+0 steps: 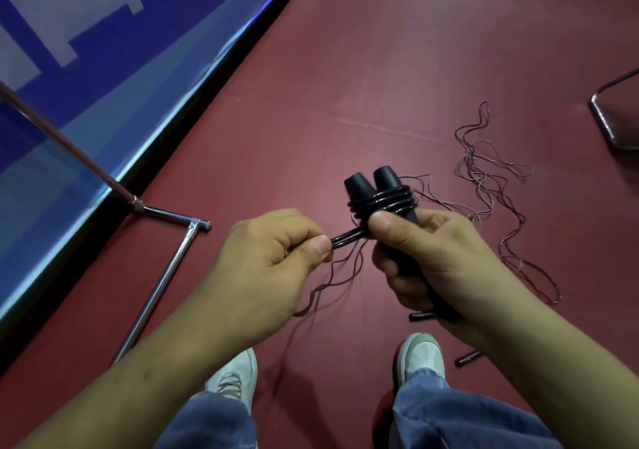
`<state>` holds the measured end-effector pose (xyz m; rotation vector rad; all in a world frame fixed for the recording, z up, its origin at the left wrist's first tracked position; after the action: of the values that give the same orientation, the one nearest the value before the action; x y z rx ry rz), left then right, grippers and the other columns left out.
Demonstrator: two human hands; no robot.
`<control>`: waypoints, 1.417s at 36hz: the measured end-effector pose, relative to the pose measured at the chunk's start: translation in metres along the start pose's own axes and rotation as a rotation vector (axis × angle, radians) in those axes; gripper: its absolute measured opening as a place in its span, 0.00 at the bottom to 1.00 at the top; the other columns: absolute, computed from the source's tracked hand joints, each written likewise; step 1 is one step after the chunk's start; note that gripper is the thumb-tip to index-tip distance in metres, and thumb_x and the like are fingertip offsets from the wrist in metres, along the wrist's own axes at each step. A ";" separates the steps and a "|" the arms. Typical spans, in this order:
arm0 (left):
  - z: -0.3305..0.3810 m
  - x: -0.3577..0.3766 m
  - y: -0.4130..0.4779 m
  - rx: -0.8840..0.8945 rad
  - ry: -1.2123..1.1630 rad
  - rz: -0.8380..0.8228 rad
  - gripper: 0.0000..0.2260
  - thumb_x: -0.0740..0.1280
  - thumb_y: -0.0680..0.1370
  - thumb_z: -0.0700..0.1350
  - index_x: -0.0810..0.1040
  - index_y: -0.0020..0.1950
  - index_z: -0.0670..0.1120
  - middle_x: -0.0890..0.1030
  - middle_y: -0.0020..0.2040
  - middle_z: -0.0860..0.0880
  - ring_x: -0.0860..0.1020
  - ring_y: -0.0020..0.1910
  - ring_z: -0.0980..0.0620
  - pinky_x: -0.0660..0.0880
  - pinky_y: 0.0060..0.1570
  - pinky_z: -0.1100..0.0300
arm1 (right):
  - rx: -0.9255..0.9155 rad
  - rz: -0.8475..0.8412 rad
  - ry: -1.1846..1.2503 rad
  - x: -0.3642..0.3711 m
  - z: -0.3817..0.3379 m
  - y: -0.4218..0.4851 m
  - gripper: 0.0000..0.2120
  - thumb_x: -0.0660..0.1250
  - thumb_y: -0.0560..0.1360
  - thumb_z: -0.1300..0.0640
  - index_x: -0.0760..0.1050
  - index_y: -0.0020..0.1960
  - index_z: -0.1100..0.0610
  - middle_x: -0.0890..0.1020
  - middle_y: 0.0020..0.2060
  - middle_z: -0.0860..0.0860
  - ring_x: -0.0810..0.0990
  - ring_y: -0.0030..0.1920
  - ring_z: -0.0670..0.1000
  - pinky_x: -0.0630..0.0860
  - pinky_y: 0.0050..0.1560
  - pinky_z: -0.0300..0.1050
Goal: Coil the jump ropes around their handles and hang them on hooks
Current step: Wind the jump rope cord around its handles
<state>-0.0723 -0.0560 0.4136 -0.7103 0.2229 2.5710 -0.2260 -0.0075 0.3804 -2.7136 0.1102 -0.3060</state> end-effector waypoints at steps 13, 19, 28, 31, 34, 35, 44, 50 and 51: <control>-0.003 0.022 -0.003 -0.138 -0.005 -0.084 0.12 0.68 0.80 0.46 0.80 0.36 0.45 0.67 0.23 0.55 0.65 0.23 0.58 0.62 0.25 0.66 | -0.085 0.150 -0.272 -0.014 -0.001 0.014 0.12 0.76 0.74 0.52 0.80 0.41 0.61 0.81 0.29 0.58 0.67 0.26 0.53 0.60 0.27 0.44; 0.021 0.016 -0.004 0.120 0.174 -0.068 0.11 0.70 0.79 0.46 0.78 0.36 0.51 0.75 0.29 0.50 0.70 0.26 0.57 0.65 0.28 0.67 | -0.029 0.129 -0.439 -0.007 0.006 0.013 0.20 0.72 0.76 0.47 0.78 0.41 0.64 0.79 0.25 0.56 0.68 0.22 0.51 0.62 0.23 0.39; 0.039 0.020 0.005 0.459 0.439 -0.159 0.05 0.69 0.74 0.49 0.81 0.43 0.48 0.77 0.37 0.55 0.77 0.36 0.51 0.76 0.35 0.48 | -0.025 -0.051 -0.587 0.015 0.019 0.005 0.29 0.52 0.83 0.36 0.78 0.36 0.52 0.76 0.28 0.54 0.69 0.27 0.51 0.64 0.26 0.38; 0.040 0.018 0.011 0.454 0.373 -0.220 0.05 0.72 0.73 0.50 0.82 0.43 0.49 0.79 0.37 0.55 0.78 0.37 0.56 0.76 0.37 0.52 | 0.078 -0.145 -0.503 0.021 0.033 0.001 0.08 0.63 0.73 0.58 0.79 0.42 0.61 0.73 0.30 0.51 0.69 0.29 0.50 0.59 0.28 0.31; 0.037 0.020 0.016 0.421 0.337 -0.288 0.05 0.73 0.71 0.49 0.83 0.41 0.49 0.80 0.36 0.55 0.78 0.36 0.58 0.74 0.36 0.60 | 0.083 -0.189 -0.608 0.030 0.037 0.002 0.13 0.61 0.72 0.50 0.72 0.39 0.60 0.74 0.27 0.51 0.68 0.26 0.50 0.63 0.25 0.38; 0.034 0.019 0.018 0.395 0.320 -0.297 0.05 0.73 0.71 0.50 0.84 0.41 0.49 0.80 0.35 0.55 0.79 0.36 0.59 0.74 0.36 0.62 | 0.147 -0.231 -0.624 0.031 0.043 0.001 0.11 0.63 0.70 0.47 0.70 0.37 0.55 0.74 0.26 0.51 0.67 0.25 0.50 0.63 0.25 0.39; 0.020 0.036 0.016 0.312 0.343 -0.422 0.09 0.71 0.70 0.57 0.81 0.38 0.51 0.79 0.34 0.54 0.78 0.36 0.56 0.76 0.36 0.51 | 0.017 -0.335 -0.968 0.051 0.045 -0.001 0.20 0.65 0.80 0.42 0.76 0.45 0.60 0.75 0.27 0.54 0.77 0.32 0.54 0.76 0.37 0.51; 0.014 0.041 0.016 0.287 0.382 -0.468 0.17 0.70 0.65 0.67 0.73 0.34 0.55 0.75 0.35 0.56 0.76 0.35 0.56 0.75 0.34 0.51 | 0.076 -0.416 -0.914 0.057 0.053 -0.010 0.19 0.65 0.81 0.45 0.75 0.46 0.61 0.77 0.31 0.58 0.77 0.31 0.55 0.77 0.39 0.56; 0.016 0.042 0.016 0.289 0.363 -0.474 0.18 0.72 0.64 0.66 0.74 0.34 0.53 0.75 0.35 0.56 0.75 0.35 0.55 0.74 0.34 0.51 | 0.071 -0.428 -0.905 0.058 0.054 -0.012 0.19 0.65 0.80 0.44 0.74 0.45 0.61 0.78 0.33 0.60 0.78 0.33 0.59 0.77 0.40 0.59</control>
<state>-0.1187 -0.0496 0.4061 -0.9783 0.4685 1.9040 -0.1564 0.0174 0.3481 -2.5111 -0.7148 0.7883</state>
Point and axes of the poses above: each hand's wrist, its own y-axis towards the middle knuckle, its own x-axis out of the palm, z = x × y, the point moved 10 cm from there along y, towards the middle knuckle
